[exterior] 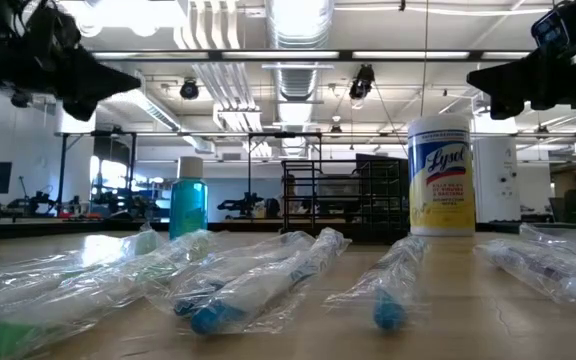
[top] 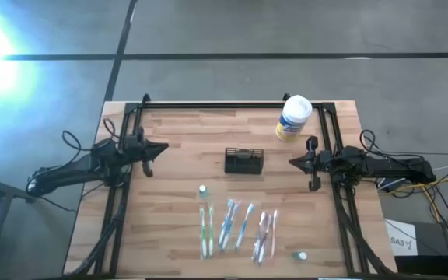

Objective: Pick & Place toothbrushing station
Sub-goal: Put the left blue mouthwash into the wire organizer

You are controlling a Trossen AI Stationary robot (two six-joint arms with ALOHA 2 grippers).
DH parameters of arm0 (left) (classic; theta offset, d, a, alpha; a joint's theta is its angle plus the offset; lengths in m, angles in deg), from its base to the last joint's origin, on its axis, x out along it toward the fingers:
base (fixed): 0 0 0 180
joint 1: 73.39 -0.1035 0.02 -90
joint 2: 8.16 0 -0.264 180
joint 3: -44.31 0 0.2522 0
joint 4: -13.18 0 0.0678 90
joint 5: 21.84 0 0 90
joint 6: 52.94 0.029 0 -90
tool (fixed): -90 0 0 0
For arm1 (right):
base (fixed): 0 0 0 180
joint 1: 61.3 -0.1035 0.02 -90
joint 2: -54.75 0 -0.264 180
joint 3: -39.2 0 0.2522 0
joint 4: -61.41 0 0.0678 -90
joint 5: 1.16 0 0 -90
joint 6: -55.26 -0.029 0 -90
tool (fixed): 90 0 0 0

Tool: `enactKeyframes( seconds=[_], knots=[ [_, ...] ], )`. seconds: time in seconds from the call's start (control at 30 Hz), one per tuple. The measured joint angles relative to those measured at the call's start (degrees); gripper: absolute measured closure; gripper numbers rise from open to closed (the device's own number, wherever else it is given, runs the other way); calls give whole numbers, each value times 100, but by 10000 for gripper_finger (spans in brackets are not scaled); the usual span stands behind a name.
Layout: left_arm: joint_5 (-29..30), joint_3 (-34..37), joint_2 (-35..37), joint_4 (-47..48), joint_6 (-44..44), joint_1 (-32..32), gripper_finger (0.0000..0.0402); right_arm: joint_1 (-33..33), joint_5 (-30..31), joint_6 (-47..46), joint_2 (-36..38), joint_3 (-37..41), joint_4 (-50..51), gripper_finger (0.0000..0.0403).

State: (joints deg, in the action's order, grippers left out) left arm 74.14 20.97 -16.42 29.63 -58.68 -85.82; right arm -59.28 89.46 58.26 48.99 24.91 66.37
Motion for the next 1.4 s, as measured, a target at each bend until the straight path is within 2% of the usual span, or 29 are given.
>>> enactKeyframes(
  seconds=[0.27,0.6,0.87,0.93,1.13,1.4],
  knots=[
    [-4,-1330,-1227,496,-121,17,397,0,4,108,-2,0,-44,394],
    [66,-3452,-3714,2903,-937,111,399,0,5,62,-2,0,-42,394],
    [66,-4775,-5293,3854,-1331,724,396,0,7,128,-5,0,27,394],
    [80,-5043,-5626,4196,-1587,836,386,0,7,160,-2,0,115,394],
    [314,-5776,-6275,4422,-1949,1287,336,2,9,215,-9,0,137,394],
    [315,-6194,-6931,4539,-2480,1832,261,0,9,275,0,0,92,394]
  ],
)
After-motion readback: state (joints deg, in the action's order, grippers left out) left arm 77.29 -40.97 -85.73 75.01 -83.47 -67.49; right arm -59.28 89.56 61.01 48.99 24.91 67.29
